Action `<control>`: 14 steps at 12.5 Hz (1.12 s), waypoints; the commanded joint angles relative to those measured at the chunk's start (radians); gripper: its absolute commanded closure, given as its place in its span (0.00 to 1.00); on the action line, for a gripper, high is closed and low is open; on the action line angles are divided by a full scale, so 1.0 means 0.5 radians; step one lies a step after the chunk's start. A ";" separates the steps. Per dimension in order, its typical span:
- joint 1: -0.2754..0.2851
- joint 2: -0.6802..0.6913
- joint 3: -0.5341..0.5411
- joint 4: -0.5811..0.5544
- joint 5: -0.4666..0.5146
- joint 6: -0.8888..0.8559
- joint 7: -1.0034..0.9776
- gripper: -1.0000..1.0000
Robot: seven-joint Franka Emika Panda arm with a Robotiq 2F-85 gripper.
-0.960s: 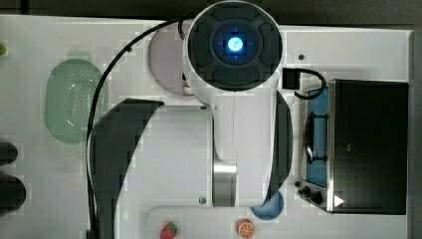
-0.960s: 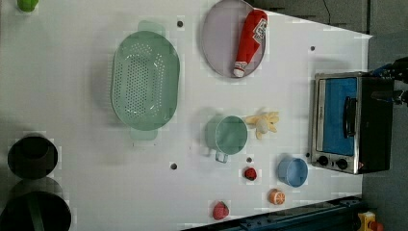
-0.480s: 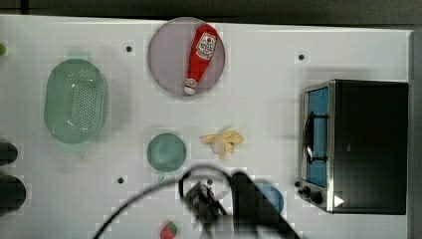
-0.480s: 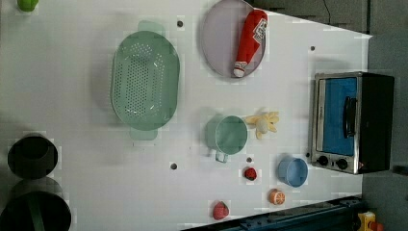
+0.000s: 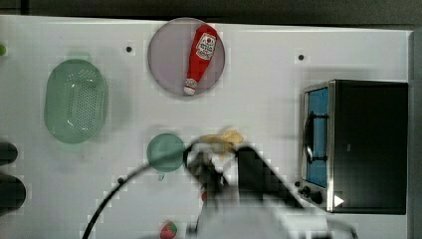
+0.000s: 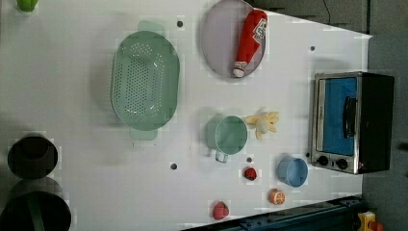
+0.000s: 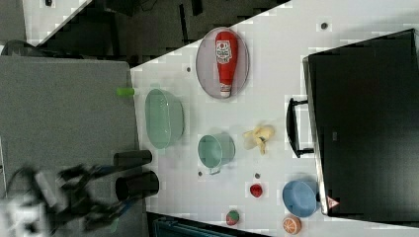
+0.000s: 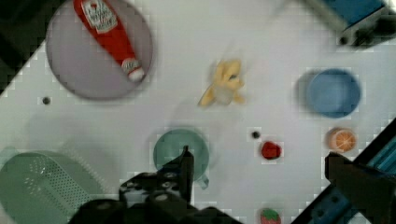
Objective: Pick banana from table and place on oven.
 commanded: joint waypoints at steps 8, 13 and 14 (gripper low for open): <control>-0.025 0.812 -0.041 -0.538 -0.010 1.102 0.058 0.00; -0.023 1.228 -0.068 -0.664 -0.010 1.653 0.061 0.00; -0.021 1.306 -0.068 -0.664 -0.010 1.726 0.065 0.00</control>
